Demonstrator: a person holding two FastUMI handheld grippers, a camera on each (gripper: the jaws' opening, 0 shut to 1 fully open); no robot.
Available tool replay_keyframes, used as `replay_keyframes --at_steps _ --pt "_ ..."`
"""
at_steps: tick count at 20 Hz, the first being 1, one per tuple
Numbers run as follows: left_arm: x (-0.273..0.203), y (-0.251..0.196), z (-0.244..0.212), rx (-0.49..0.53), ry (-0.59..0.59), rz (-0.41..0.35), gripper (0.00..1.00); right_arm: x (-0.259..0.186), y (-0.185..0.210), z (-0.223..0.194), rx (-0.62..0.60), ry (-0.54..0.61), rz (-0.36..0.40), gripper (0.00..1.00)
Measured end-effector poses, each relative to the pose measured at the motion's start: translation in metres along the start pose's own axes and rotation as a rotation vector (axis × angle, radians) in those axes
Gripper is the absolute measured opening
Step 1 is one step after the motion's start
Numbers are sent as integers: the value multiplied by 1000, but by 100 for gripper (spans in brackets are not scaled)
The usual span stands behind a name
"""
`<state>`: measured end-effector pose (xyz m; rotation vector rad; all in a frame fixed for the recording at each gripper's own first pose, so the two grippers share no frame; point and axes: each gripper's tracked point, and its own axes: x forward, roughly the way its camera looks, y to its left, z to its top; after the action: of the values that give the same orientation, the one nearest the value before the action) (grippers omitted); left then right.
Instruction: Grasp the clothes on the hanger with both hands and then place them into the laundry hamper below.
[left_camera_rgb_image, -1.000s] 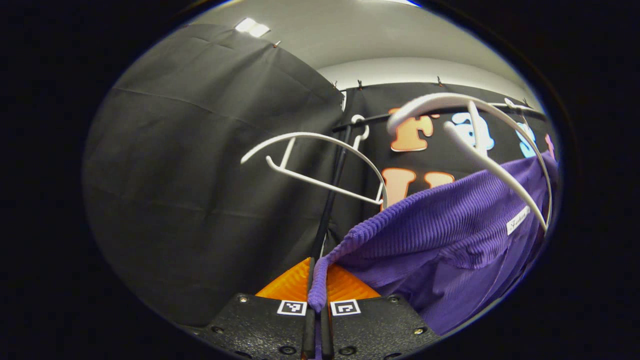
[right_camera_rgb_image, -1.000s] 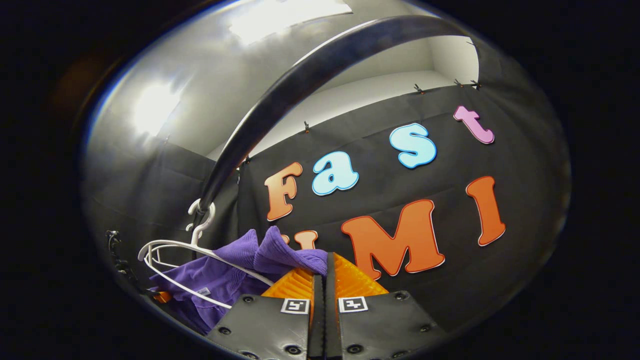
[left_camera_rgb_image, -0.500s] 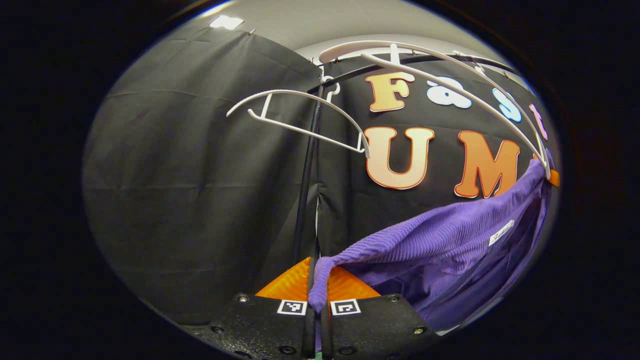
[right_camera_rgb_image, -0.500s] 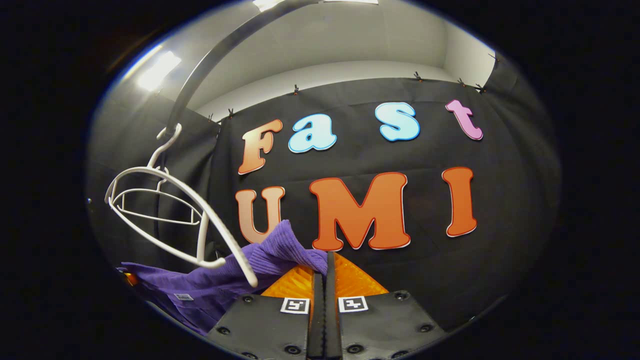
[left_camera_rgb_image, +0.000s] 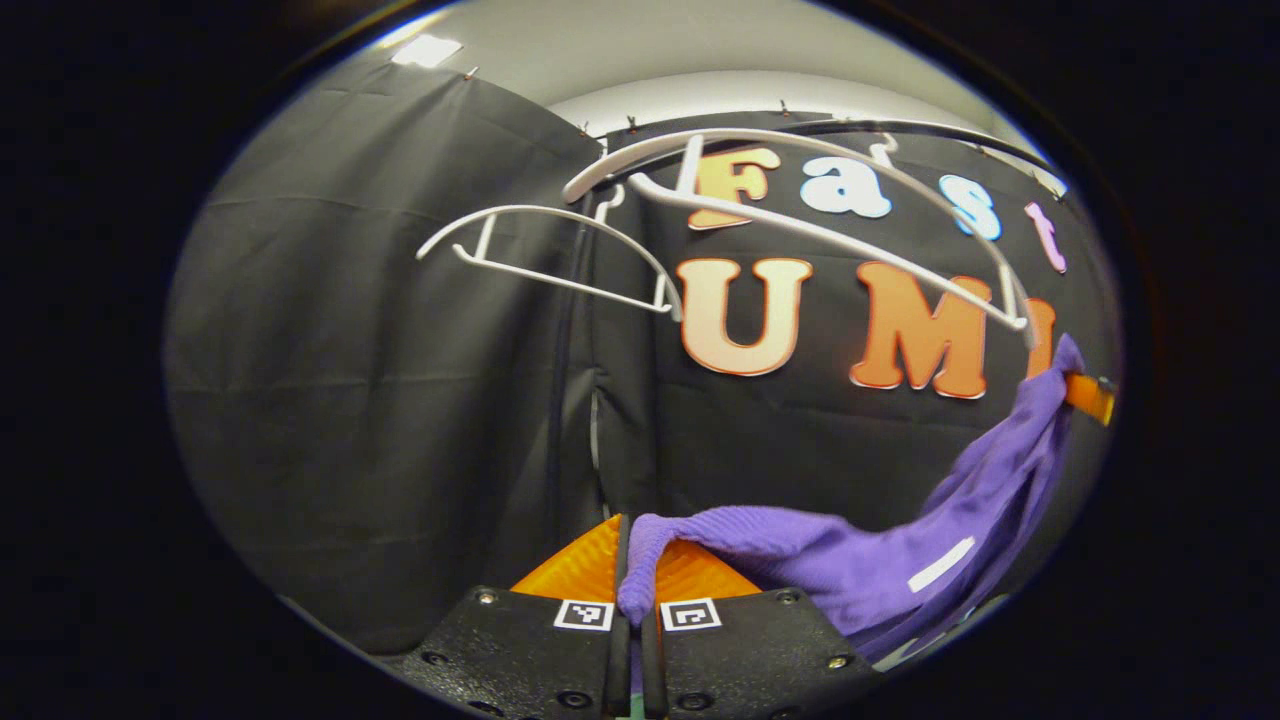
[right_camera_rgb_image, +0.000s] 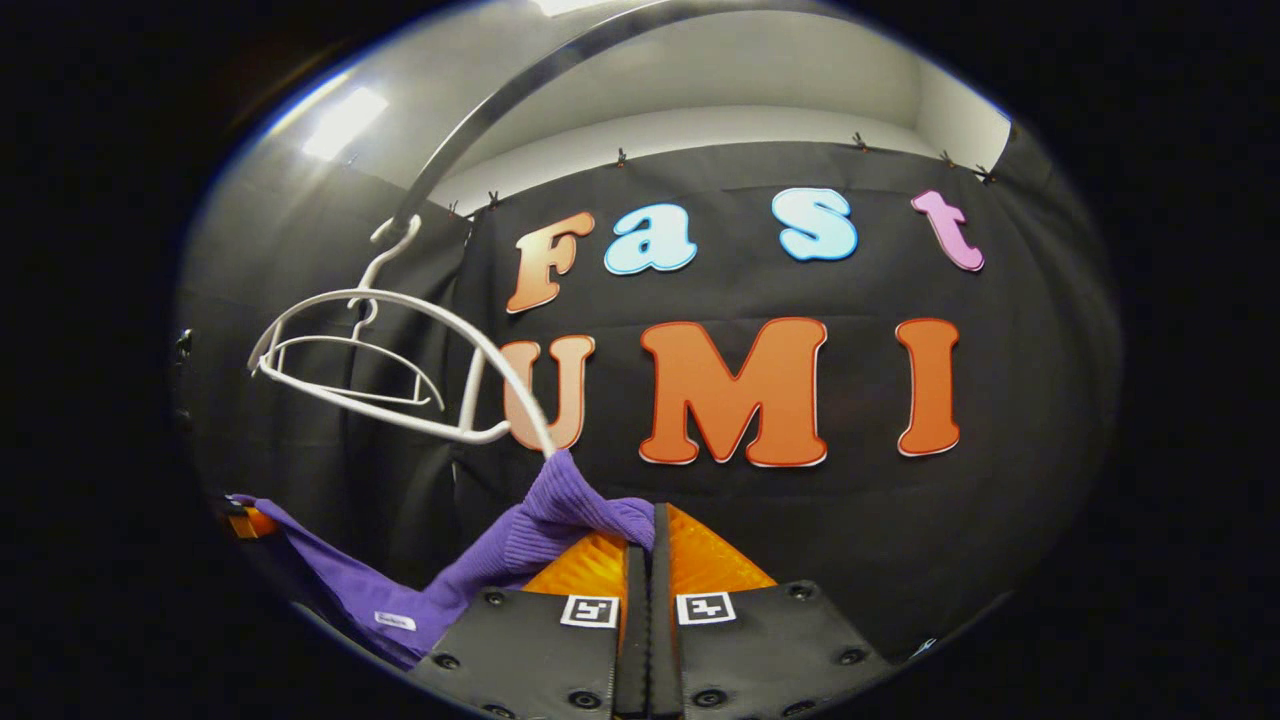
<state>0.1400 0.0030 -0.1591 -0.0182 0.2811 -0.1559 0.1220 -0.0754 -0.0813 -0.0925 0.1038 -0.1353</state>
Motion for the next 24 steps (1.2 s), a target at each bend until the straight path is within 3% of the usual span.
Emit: replay_keyframes --at_steps 1,5,9,13,17,18,19,21,24 --pt "-3 -15 -7 -12 16 -42 7 -5 14 -16 -9 32 39 8" --pt "-18 -80 -45 0 117 -179 4 -25 51 -77 -35 174 139 8" --pt "-38 -127 -89 -114 267 -296 5 -45 70 -140 19 342 173 8" --pt "-48 -135 -130 -121 400 -275 5 -64 67 -190 45 488 180 8" --pt "-56 -135 -179 -201 605 -245 7 -80 67 -244 87 659 191 13" --pt "-59 -133 -187 -215 637 -233 15 -85 64 -258 79 696 179 17" --pt "-62 -130 -195 -216 671 -213 21 -91 60 -271 71 733 166 31" --pt "-66 -118 -213 -212 724 -159 53 -108 54 -298 62 818 147 59" --pt "-80 -98 -227 -193 752 -121 100 -123 59 -303 115 852 167 98"
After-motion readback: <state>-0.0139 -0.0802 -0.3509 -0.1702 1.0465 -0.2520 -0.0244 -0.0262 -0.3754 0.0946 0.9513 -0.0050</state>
